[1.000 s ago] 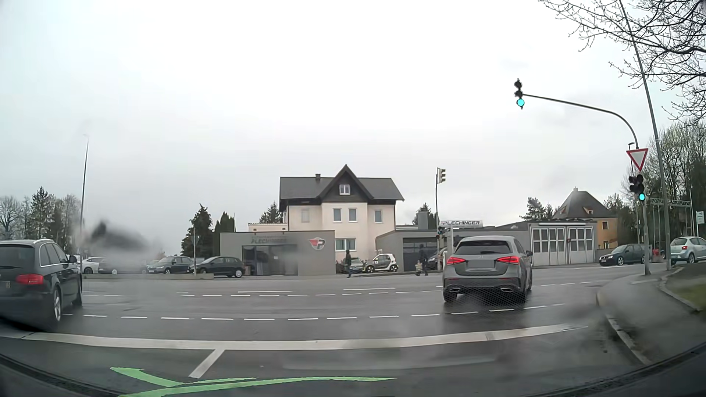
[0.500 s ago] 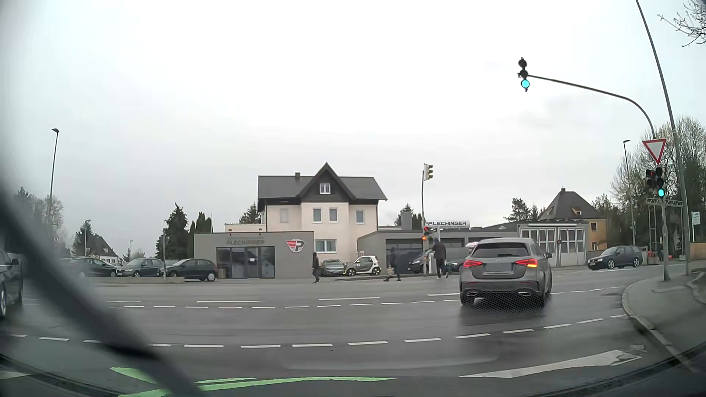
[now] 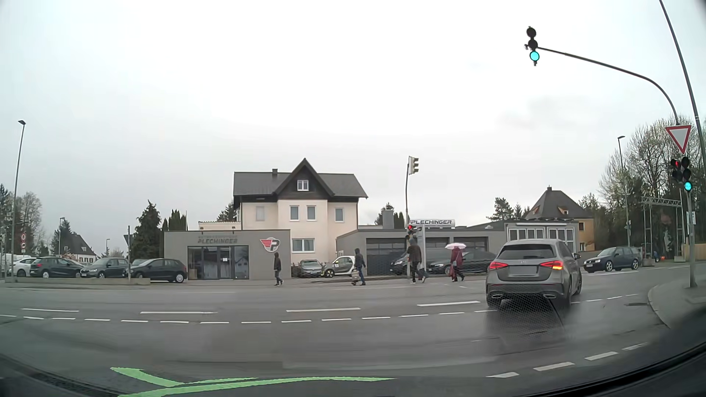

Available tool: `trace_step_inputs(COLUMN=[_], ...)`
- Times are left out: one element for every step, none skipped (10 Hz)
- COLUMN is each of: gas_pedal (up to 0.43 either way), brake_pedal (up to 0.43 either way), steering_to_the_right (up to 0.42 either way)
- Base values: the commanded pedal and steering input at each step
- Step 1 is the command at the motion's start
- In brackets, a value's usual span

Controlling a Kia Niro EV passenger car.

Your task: Follow the waypoints while adhering to traffic rules and regulations

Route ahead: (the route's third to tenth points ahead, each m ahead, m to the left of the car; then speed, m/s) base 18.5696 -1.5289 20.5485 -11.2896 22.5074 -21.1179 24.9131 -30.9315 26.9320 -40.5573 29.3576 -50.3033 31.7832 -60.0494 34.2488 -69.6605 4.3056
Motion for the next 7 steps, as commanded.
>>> trace_step_inputs(gas_pedal=[0.177,0.169,0.169,0.150,0.150,0.150,0.150], brake_pedal=[0.000,0.000,0.000,0.000,0.000,0.000,0.000], steering_to_the_right=[0.107,0.109,0.113,0.119,0.129,0.137,0.142])
